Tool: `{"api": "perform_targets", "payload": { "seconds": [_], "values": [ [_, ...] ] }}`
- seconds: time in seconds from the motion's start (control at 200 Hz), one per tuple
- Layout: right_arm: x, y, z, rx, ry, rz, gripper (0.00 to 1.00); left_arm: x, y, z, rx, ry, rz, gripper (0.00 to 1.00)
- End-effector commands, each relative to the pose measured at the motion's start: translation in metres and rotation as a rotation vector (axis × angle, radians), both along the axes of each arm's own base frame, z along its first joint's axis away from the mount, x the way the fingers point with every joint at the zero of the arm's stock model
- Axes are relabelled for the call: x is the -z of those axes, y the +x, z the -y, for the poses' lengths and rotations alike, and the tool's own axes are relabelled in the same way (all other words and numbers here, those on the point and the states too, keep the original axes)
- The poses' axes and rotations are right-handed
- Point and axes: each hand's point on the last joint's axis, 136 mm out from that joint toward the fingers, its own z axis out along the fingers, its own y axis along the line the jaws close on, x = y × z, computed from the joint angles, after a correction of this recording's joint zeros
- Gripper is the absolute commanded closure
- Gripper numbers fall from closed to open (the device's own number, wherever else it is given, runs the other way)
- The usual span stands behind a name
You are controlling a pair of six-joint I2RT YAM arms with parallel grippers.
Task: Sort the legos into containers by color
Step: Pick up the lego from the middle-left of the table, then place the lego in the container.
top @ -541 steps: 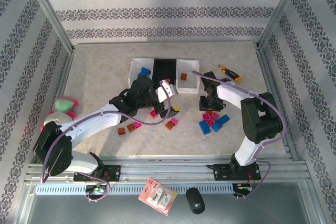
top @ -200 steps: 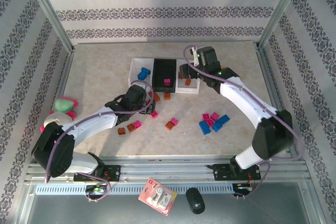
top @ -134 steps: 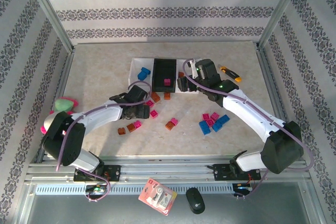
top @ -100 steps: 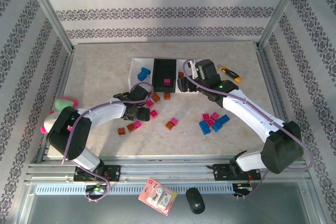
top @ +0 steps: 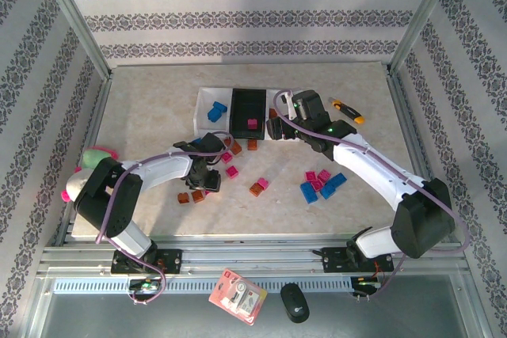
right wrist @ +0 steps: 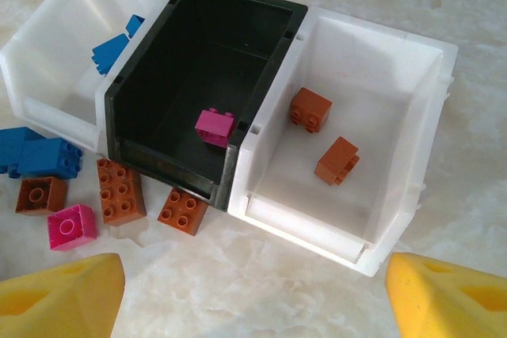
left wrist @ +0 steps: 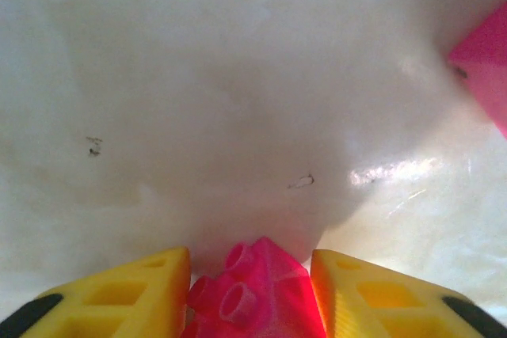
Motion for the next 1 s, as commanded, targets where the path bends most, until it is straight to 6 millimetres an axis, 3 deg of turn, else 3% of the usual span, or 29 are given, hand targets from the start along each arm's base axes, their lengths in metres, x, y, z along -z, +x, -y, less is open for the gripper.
{"api": "perform_targets", "payload": {
  "seconds": [0.0,0.115,0.39,0.525,0.714,0.844,0.994],
  "values": [
    [-0.011,0.004,-0.006,0.005,0.011,0.026,0.14,-0.001,-0.014,-0.009,0.028,0.032,-0.040,0.65],
    [-0.014,0.003,-0.005,0.005,0.014,0.033,0.15,-0.010,-0.006,-0.008,0.023,0.035,-0.013,0.74],
    [-0.026,-0.004,0.000,0.013,0.025,0.060,0.14,-0.055,0.031,0.005,-0.004,-0.007,0.134,0.76],
    [-0.032,-0.006,0.005,0.030,0.023,0.082,0.14,-0.089,0.073,0.024,0.022,-0.042,0.269,0.75],
    [-0.035,-0.012,0.015,0.048,0.011,0.100,0.14,-0.129,0.149,0.053,0.080,-0.050,0.450,0.74],
    [-0.033,-0.019,0.024,0.070,0.013,0.100,0.14,-0.135,0.200,0.071,0.111,-0.058,0.519,0.74],
    [-0.026,-0.026,0.034,0.096,0.011,0.091,0.14,-0.125,0.247,0.087,0.135,-0.051,0.533,0.74]
  ]
}}
